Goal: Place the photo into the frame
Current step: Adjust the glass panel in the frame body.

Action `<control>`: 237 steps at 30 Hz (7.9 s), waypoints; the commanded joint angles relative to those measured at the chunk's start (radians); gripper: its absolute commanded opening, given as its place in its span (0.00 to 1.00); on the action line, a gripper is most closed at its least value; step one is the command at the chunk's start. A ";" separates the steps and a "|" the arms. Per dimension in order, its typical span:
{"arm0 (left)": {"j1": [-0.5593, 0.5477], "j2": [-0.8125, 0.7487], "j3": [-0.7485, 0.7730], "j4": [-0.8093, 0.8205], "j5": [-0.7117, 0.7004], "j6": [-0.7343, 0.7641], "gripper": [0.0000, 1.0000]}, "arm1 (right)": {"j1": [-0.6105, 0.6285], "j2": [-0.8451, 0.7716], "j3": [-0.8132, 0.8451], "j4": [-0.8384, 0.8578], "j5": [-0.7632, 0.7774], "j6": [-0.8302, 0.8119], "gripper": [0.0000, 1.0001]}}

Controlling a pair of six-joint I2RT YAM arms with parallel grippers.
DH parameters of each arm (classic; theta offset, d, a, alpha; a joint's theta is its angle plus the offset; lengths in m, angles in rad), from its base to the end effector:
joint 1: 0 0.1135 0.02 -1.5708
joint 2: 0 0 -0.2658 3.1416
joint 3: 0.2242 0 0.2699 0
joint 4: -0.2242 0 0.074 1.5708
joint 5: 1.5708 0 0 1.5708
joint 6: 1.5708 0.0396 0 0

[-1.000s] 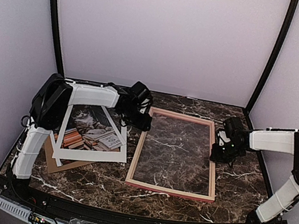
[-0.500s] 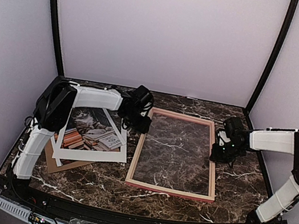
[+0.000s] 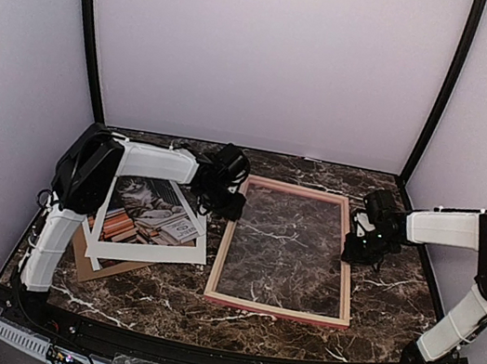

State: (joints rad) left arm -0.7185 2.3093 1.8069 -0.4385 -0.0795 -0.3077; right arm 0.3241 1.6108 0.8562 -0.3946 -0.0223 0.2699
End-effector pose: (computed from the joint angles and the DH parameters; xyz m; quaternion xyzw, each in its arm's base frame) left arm 0.3975 -0.3434 0.1442 0.1817 0.9326 -0.1190 0.2882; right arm 0.2935 0.0995 0.1389 -0.0288 0.9774 0.0717 0.1969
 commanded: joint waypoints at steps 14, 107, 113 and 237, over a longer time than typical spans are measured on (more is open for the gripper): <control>-0.055 -0.217 -0.260 0.034 0.123 -0.114 0.52 | -0.005 0.036 0.058 -0.041 0.003 -0.029 0.23; 0.131 0.208 0.378 -0.040 -0.113 0.055 0.64 | -0.002 0.058 0.064 -0.023 -0.117 -0.080 0.24; 0.129 0.041 0.196 0.043 -0.050 0.038 0.64 | -0.003 0.058 0.059 -0.025 -0.088 -0.060 0.24; 0.667 -0.752 -0.834 0.086 0.164 -0.063 0.89 | 0.027 -0.106 0.150 0.077 -0.052 0.044 0.76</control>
State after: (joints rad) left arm -0.1165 1.4845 0.9604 -0.3885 0.0120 -0.4316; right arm 0.2707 1.4979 0.9649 -0.3805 0.0051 0.2684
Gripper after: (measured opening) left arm 0.888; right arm 0.762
